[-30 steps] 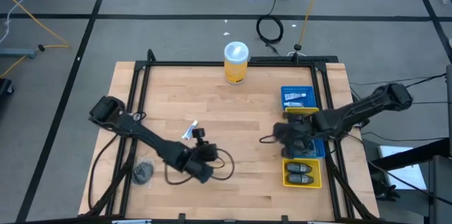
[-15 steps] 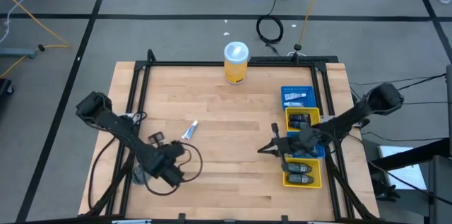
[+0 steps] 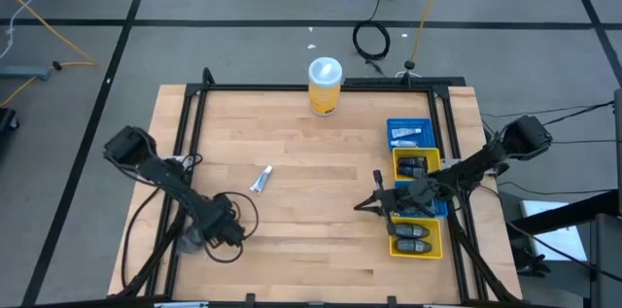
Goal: Pick & Place Travel size toiletries
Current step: Put the black hairbrush into the bottom blue bin
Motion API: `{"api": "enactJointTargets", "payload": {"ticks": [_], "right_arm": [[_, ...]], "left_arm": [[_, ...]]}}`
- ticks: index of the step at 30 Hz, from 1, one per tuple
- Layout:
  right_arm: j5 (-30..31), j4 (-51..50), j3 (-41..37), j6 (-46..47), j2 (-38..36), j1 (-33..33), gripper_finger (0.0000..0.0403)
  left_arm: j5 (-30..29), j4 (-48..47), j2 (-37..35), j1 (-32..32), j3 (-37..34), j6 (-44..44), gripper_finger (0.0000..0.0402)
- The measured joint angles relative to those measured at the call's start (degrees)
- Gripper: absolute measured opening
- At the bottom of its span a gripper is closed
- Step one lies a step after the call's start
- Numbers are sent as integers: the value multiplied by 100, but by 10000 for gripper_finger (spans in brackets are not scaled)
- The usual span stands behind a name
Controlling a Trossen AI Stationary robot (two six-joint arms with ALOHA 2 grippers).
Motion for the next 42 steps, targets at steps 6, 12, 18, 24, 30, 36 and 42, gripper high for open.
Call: {"api": "enactJointTargets", "payload": {"ticks": [6,12,18,24,30,36,42], "right_arm": [[2,20,3,-4,0,-2,1],[2,22,6,-2,0,-2,1],[2,11,6,-3,0,-2,1],[2,10,6,-4,0,-2,1],[2,11,6,-4,0,-2,1],[2,9,6,-4,0,-2,1],[2,-40,8,-2,0,-2,1]], "left_arm": [[11,648,-17,-12,-343,-3,223],[16,840,-4,-27,-336,329,126],[-219,1162,-35,-56,-336,850,11],[-1640,1507,-248,-54,-113,1187,4],[-3058,2871,-754,-49,9,2111,8],[-3802,3688,-841,-27,5,2857,12],[-3796,3606,-714,50,2,2750,109]]}}
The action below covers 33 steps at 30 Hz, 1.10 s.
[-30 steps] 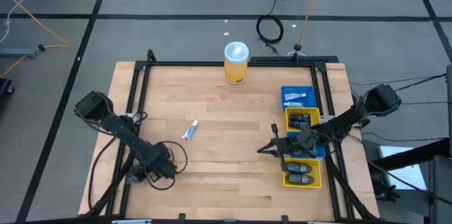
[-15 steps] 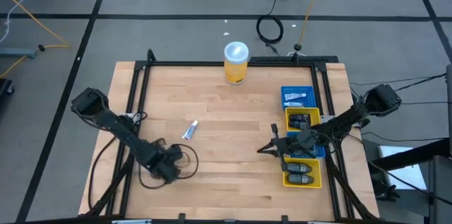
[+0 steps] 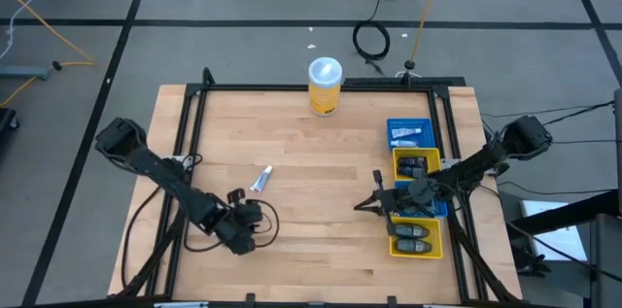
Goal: Pick & Place Travel size toiletries
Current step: Put the black hairbrush into the bottom blue bin
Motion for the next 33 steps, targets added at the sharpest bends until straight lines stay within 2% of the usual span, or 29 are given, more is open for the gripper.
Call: {"api": "enactJointTargets", "payload": {"ticks": [6,10,12,15,24,29,33], "right_arm": [[0,-81,2,15,0,0,1],[0,-80,2,16,0,0,1],[0,-80,2,17,0,0,1],[0,-82,2,17,0,0,1],[-2,-76,2,19,0,0,1],[0,-74,2,17,0,0,1],[-2,-74,2,17,0,0,1]], "left_arm": [[635,4,313,112,-4,64,227],[899,13,581,129,-4,105,248],[1027,47,678,151,2,109,238],[1075,32,755,192,17,153,200],[1132,7,748,222,11,583,17],[811,178,757,237,28,739,7],[209,660,777,254,219,1328,5]]}}
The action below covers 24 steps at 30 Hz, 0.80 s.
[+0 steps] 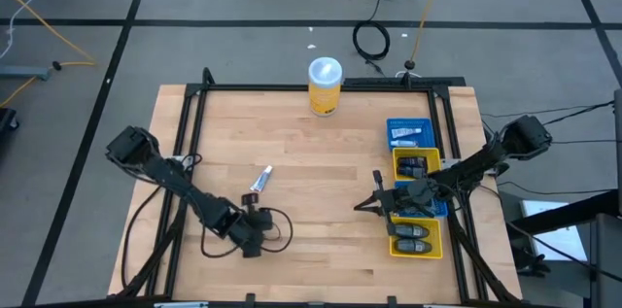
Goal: Pick & Place Travel size toiletries
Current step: Put the black hairbrush into the bottom blue bin
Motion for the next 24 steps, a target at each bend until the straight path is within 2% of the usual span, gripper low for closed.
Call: {"api": "enactJointTargets", "payload": {"ticks": [3,9,12,15,17,20,24], "right_arm": [[-35,0,0,-70,0,0,1],[-34,-2,0,-165,0,11,12],[-39,-4,0,-151,0,11,27],[-236,16,0,-73,34,11,53],[-485,0,47,23,138,10,78],[-493,62,296,38,488,9,125],[-504,11,771,-4,1101,-52,187]], "left_arm": [[-267,907,-7,87,74,832,3],[-323,2897,-12,468,74,2604,3],[145,3766,-12,688,74,3429,3],[892,4445,-9,930,74,3957,2],[1365,4823,6,1097,74,4171,1],[1989,5262,60,1341,79,4353,4],[2337,5566,209,1589,79,4370,3]]}}
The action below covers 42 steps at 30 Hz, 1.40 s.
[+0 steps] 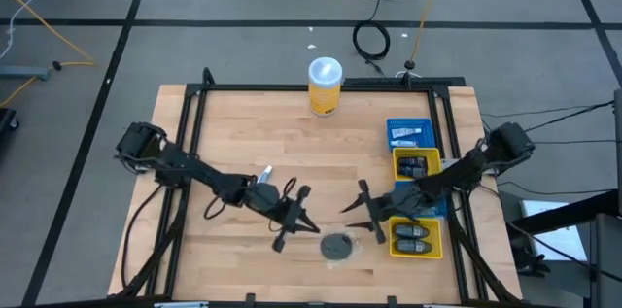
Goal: Pick & Place Travel size toiletries
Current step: Put the black hairbrush into the bottom blue bin
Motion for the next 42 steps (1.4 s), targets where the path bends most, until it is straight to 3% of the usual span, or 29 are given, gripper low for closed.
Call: {"api": "enactJointTargets", "payload": {"ticks": [7,15,19,24,33,42], "right_arm": [[-909,-854,664,-453,613,53,249],[-892,-3101,1633,-760,691,485,269],[-869,-3771,1808,-1096,685,629,278],[-698,-3803,1688,-1835,687,717,274],[-419,-3850,1629,-2687,689,716,270],[-228,-3508,1629,-1995,689,569,270]], "left_arm": [[-11,-362,170,131,4,-286,2],[-84,-325,645,136,0,-572,2],[-129,146,1117,177,2,-747,8],[300,588,1604,312,4,-1046,6],[496,661,1967,581,7,-1520,10],[567,668,1682,306,7,-1609,6]]}}
